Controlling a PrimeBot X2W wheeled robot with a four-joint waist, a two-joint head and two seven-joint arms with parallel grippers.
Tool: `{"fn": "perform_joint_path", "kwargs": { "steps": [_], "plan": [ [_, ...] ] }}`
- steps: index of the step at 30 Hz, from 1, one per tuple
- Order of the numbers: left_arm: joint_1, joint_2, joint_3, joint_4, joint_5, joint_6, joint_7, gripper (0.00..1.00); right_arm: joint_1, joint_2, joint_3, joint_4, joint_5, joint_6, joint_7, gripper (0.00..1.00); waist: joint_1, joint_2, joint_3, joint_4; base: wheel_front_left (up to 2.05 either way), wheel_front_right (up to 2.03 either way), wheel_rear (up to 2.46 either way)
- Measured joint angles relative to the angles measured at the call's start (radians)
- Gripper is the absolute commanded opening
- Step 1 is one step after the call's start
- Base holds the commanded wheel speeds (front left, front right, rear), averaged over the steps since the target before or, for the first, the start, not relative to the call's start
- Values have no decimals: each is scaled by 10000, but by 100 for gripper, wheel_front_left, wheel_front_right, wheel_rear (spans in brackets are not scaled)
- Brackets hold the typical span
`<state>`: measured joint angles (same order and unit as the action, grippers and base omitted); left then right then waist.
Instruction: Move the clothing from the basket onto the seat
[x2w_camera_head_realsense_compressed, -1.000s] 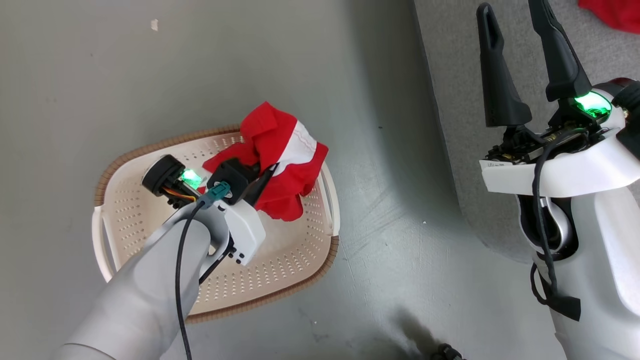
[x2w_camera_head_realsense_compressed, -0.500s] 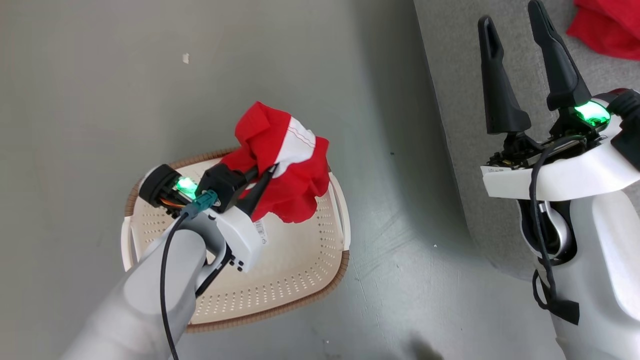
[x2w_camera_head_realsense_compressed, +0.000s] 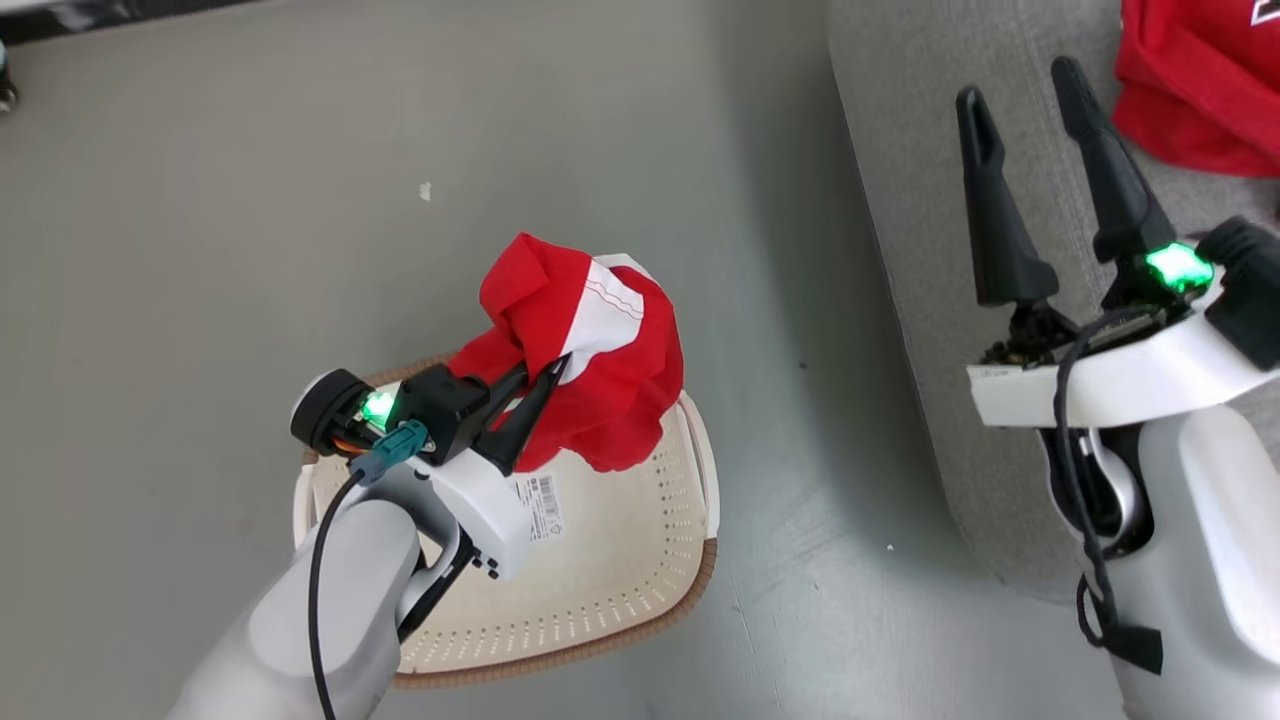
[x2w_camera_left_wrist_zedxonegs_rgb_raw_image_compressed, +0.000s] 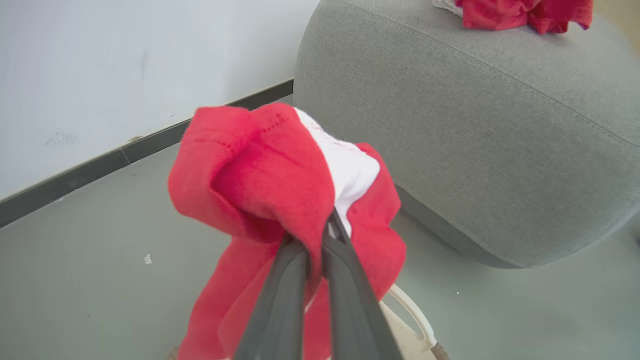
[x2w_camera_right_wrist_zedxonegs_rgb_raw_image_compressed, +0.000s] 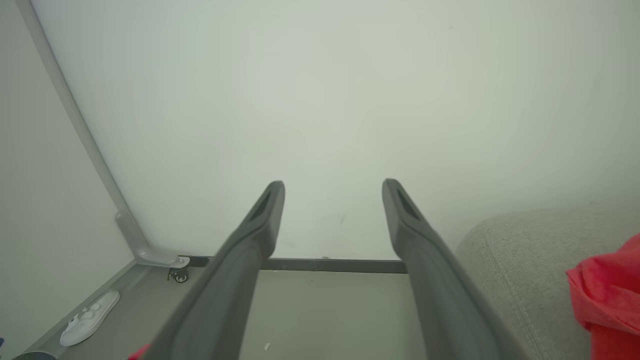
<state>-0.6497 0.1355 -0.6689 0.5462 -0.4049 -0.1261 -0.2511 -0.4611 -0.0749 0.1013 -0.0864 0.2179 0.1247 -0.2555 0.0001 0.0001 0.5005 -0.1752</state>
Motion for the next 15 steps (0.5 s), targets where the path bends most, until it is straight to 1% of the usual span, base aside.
{"fn": "perform_joint_path", "kwargs": {
  "steps": [11,15],
  "plan": [
    [662,-31,472,-788,-261,0,-2,0,466,-234,98,267,17,0,0,100,0,0,-890,286,0,0,0],
    [884,-50,604,-999,-291,0,-2,0,733,-347,288,372,165,0,2,100,-1,0,-1221,390,0,0,0]
  ]
}}
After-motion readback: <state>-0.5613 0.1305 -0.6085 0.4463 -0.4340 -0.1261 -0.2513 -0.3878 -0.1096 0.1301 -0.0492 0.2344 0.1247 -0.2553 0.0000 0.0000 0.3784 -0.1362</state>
